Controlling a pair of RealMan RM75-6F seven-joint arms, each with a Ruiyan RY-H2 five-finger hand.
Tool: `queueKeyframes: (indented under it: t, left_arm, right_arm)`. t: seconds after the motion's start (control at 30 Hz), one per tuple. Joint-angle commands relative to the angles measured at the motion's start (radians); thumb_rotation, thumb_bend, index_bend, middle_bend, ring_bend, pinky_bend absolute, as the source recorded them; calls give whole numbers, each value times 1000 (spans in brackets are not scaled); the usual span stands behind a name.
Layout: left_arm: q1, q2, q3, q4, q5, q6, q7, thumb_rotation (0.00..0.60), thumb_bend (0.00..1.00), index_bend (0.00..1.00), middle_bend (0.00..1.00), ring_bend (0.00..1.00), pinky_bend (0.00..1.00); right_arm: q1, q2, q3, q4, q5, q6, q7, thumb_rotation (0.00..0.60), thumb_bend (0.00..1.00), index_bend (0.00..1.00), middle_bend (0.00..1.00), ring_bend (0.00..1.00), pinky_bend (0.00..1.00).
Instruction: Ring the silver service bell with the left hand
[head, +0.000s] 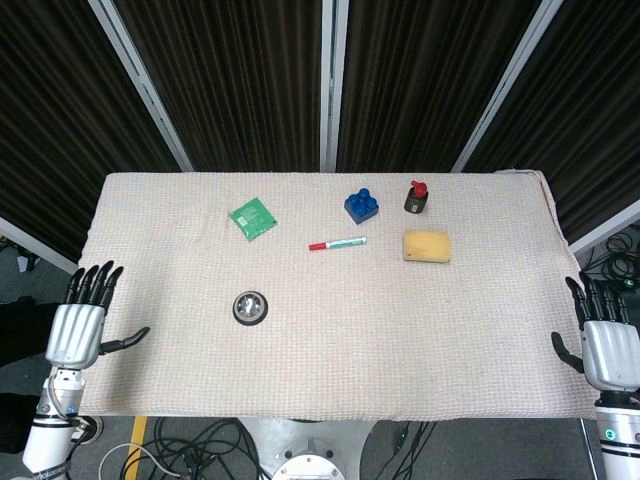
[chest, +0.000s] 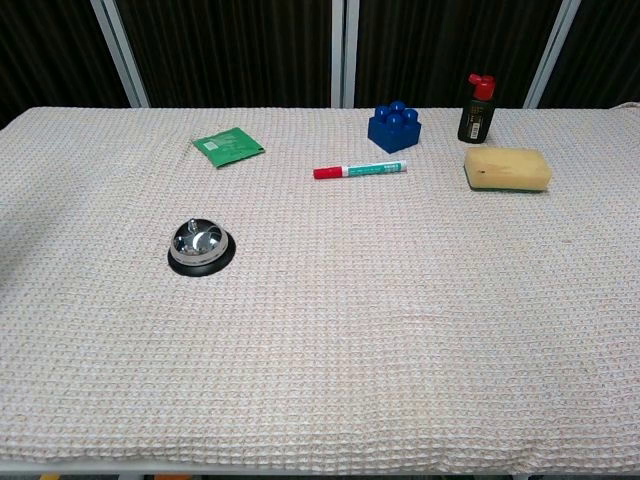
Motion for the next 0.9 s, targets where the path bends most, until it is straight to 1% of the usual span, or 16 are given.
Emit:
queueKeyframes:
  t: [0.03, 0.37, 0.53, 0.73, 0.9]
  left_arm:
    - [0, 1, 1, -1, 1, 1, -3, 14, 0, 0, 0, 0, 0]
    - [-12, 4, -1, -1, 7, -10, -8, 16, 0, 0, 0, 0, 0]
    - [-44, -9, -12, -2, 12, -42, -11, 14, 0, 0, 0, 0, 0]
    - [-131, -75, -37, 23, 16, -135, -11, 25, 0, 0, 0, 0, 0]
    - [-203, -182, -36, 100, 15, -221, -34, 13, 0, 0, 0, 0, 0]
  right_arm:
    - [0, 4, -2, -8, -3, -2, 2, 600, 238, 0, 0, 0, 0]
    - [0, 18, 1, -32, 3, -9, 8, 600, 238, 0, 0, 0, 0]
    - [3, 20, -4, -34, 14, -30, -1, 600, 238, 0, 0, 0, 0]
    - [2, 19, -5, -28, 18, -33, 0, 600, 238, 0, 0, 0, 0]
    - [-1, 19, -7, -21, 23, -36, 5, 600, 238, 0, 0, 0, 0]
